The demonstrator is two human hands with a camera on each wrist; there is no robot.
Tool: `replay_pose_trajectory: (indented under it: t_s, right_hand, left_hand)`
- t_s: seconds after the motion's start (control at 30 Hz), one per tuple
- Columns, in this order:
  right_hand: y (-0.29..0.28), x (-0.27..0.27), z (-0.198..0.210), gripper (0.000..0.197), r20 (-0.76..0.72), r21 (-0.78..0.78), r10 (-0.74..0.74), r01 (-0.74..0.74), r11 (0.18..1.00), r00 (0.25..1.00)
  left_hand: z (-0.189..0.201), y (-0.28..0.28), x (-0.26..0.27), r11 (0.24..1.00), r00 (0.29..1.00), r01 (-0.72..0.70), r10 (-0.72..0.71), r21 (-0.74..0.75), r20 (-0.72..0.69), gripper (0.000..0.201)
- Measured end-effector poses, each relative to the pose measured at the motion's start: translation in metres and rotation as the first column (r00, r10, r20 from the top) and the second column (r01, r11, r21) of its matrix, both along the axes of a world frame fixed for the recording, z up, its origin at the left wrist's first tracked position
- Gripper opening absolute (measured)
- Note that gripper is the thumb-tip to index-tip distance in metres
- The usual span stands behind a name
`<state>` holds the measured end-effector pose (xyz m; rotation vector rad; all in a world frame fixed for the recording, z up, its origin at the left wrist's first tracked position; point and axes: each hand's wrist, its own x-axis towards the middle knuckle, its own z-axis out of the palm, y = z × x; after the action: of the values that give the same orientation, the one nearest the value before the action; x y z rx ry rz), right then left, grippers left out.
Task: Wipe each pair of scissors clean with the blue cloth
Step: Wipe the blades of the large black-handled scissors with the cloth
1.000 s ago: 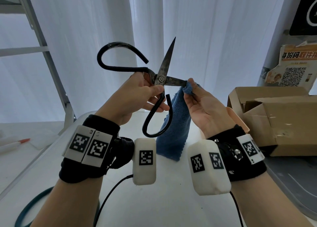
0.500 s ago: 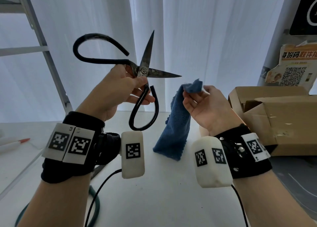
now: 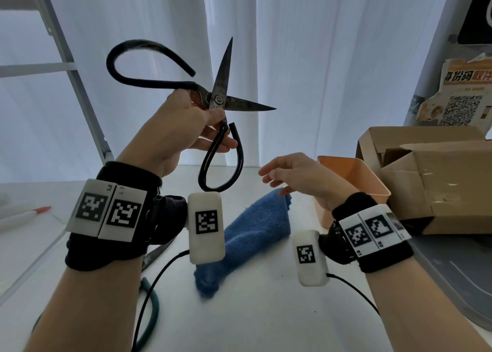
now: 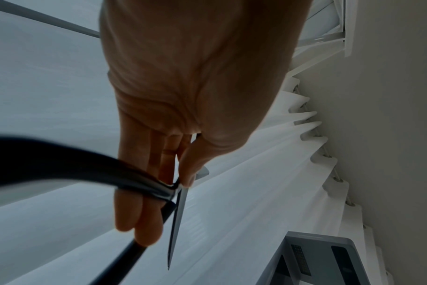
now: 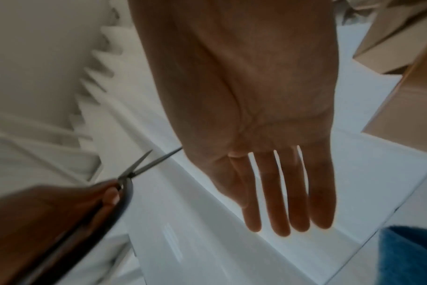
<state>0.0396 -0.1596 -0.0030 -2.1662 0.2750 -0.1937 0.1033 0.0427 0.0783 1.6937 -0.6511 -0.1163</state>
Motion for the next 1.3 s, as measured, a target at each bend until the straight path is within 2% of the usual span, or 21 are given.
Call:
replay_pose_trajectory:
  t_s: [0.07, 0.17, 0.33, 0.5, 0.63, 0.7, 0.8, 0.87, 0.93, 1.03, 1.13, 1.23, 1.3]
  right_hand:
    - [0.001, 0.004, -0.007, 0.026, -0.035, -0.097, 0.057, -0.060, 0.993, 0.998]
    - [0.006, 0.008, -0.016, 0.029, -0.178, -0.134, 0.169, -0.194, 0.972, 0.970]
    - [0.004, 0.018, -0.032, 0.034, -0.317, -0.217, 0.177, -0.253, 0.943, 0.932]
    - [0.000, 0.022, -0.037, 0.038, -0.320, -0.287, 0.148, -0.244, 0.926, 0.936]
    - [0.002, 0.019, -0.036, 0.017, -0.324, -0.362, 0.130, -0.250, 0.898, 0.937]
    - [0.002, 0.016, -0.035, 0.014, -0.307, -0.373, 0.135, -0.250, 0.894, 0.942]
    - [0.002, 0.014, -0.031, 0.015, -0.303, -0.381, 0.155, -0.269, 0.885, 0.940]
    - [0.003, 0.013, -0.028, 0.022, -0.301, -0.364, 0.165, -0.273, 0.890, 0.939]
    - [0.005, 0.011, -0.026, 0.031, -0.311, -0.336, 0.174, -0.279, 0.899, 0.934]
    - [0.003, 0.010, -0.025, 0.022, -0.357, -0.332, 0.197, -0.321, 0.887, 0.913]
    - [0.000, 0.009, -0.022, 0.007, -0.273, -0.337, 0.142, -0.233, 0.912, 0.951]
    - [-0.005, 0.009, -0.016, 0.009, -0.043, -0.264, -0.021, 0.009, 0.965, 0.999]
    - [-0.009, 0.008, -0.012, 0.010, 0.132, -0.150, -0.154, 0.173, 0.973, 0.979]
  left_hand:
    - [0.000, 0.001, 0.000, 1.000, 1.000, -0.004, 0.004, 0.004, -0.001, 0.021]
    - [0.000, 0.001, 0.000, 1.000, 1.000, -0.001, 0.001, 0.015, -0.001, 0.014]
    - [0.000, 0.001, 0.000, 0.999, 1.000, 0.002, -0.002, 0.034, -0.008, 0.009]
    - [-0.001, 0.000, 0.000, 0.999, 1.000, 0.016, -0.015, 0.048, -0.006, 0.008]
    - [-0.002, 0.000, 0.002, 0.998, 1.000, 0.011, -0.011, 0.055, -0.012, 0.014]
    - [-0.001, 0.000, 0.001, 0.998, 1.000, 0.013, -0.013, 0.057, -0.011, 0.009]
    - [-0.001, 0.000, 0.002, 0.998, 1.000, 0.014, -0.013, 0.055, -0.009, 0.010]
    - [-0.002, 0.000, 0.003, 0.999, 1.000, 0.008, -0.008, 0.053, -0.010, 0.017]
    - [-0.002, 0.000, 0.003, 0.998, 1.000, 0.011, -0.010, 0.054, -0.009, 0.014]
    - [-0.002, 0.001, 0.003, 0.999, 1.000, 0.003, -0.002, 0.043, -0.005, 0.008]
    - [-0.002, 0.003, 0.005, 0.999, 1.000, -0.021, 0.021, 0.038, -0.001, 0.011]
    - [-0.003, 0.005, 0.008, 0.998, 0.999, -0.041, 0.040, 0.041, 0.007, 0.011]
    - [-0.002, 0.006, 0.010, 0.998, 0.998, -0.053, 0.052, 0.044, 0.017, 0.013]
